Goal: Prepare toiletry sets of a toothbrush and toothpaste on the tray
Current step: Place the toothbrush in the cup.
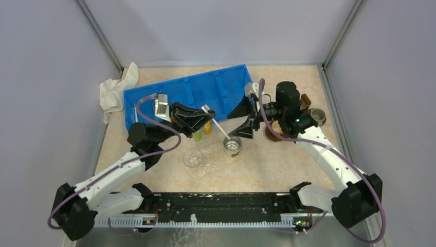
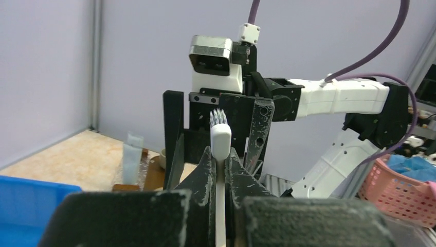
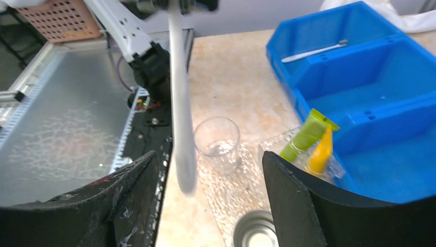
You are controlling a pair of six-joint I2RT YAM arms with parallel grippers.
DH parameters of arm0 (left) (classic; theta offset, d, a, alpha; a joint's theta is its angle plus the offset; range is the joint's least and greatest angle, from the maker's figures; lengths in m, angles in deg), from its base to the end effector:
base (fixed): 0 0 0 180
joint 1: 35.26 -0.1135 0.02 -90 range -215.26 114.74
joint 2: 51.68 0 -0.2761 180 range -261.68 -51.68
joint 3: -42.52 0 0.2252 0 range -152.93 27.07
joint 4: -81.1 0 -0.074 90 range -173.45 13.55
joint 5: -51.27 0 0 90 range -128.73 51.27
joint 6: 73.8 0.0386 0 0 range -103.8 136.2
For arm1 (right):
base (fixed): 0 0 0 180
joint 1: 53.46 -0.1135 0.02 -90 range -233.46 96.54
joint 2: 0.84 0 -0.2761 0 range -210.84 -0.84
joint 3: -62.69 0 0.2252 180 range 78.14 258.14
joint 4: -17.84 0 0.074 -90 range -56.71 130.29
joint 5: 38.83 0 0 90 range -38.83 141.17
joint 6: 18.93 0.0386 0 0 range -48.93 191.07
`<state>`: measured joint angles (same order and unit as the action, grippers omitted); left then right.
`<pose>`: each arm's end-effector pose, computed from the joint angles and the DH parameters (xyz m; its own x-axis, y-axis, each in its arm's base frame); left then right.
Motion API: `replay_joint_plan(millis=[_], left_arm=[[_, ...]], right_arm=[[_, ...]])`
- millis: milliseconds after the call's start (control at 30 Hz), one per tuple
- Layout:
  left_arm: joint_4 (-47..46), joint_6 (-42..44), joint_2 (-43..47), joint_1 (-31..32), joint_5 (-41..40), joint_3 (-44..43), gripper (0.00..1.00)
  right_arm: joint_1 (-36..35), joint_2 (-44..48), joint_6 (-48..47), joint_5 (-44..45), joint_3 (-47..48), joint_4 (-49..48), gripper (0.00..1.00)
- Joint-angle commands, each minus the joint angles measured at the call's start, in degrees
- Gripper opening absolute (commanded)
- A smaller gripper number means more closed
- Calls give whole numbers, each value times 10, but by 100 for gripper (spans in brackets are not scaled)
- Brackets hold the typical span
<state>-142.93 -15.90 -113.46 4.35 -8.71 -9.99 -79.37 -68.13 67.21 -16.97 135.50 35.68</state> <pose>0.1417 -0.1424 0.3818 -0.0895 -0.5231 -0.8475 0.9693 0.1499 -0.1949 0.1857 0.1301 0.3710 -0.1256 -0.0889 -0.9881 -0.9890 -0.0674 0.1318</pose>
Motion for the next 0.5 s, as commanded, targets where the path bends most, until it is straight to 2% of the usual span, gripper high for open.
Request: replay_joint_plan(millis=[0, 233, 467], left_arm=[[225, 92, 110, 4, -74, 15, 0], [550, 127, 244, 4, -219, -19, 0], [653, 111, 291, 4, -269, -4, 0]], right_arm=[[27, 53, -115, 22, 7, 83, 74], [46, 78, -122, 54, -20, 72, 76], [65, 90, -106, 53, -36, 46, 77]])
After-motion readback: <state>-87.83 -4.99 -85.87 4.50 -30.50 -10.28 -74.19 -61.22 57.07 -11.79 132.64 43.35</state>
